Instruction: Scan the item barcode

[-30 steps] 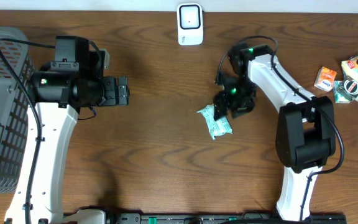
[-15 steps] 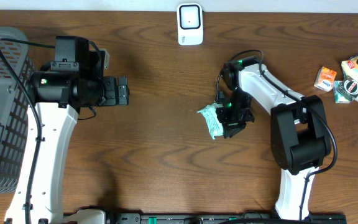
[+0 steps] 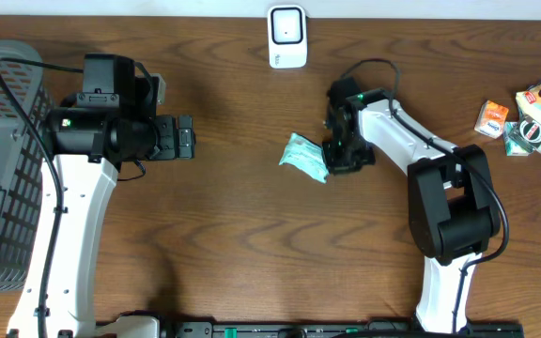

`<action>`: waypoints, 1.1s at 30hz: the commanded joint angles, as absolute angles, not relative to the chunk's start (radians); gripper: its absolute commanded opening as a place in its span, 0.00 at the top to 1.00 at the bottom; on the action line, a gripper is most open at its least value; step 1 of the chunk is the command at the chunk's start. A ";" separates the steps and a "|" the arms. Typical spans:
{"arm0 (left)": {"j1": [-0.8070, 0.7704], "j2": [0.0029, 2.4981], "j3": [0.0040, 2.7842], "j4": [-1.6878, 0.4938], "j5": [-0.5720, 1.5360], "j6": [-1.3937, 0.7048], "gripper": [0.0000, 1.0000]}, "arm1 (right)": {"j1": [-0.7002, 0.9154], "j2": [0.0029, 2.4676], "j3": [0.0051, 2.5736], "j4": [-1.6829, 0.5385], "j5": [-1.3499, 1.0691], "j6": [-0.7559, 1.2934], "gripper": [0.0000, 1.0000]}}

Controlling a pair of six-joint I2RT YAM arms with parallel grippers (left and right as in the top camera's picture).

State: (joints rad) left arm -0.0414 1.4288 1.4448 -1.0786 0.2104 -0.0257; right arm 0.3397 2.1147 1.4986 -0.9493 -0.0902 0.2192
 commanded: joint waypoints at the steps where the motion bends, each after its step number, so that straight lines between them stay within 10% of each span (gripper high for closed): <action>1: -0.044 1.431 1.441 -1.084 0.208 -0.023 0.02 | 0.329 2.125 1.568 -0.937 -0.060 0.262 0.79; 6: -0.044 1.431 1.441 -1.084 0.208 -0.023 0.02 | 0.327 2.125 1.681 -0.947 -0.191 0.269 0.64; 13: -0.044 1.431 1.441 -1.084 0.208 -0.023 0.02 | 0.325 2.126 1.695 -1.011 -0.261 0.269 0.01; 33: -0.044 1.431 1.441 -1.084 0.208 -0.023 0.02 | 0.191 2.126 1.367 -0.701 -0.691 0.380 0.17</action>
State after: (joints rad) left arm -0.0414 1.4288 1.4448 -1.0786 0.2104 -0.0257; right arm 0.1829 2.1071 1.4288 -0.7166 -0.6113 0.3321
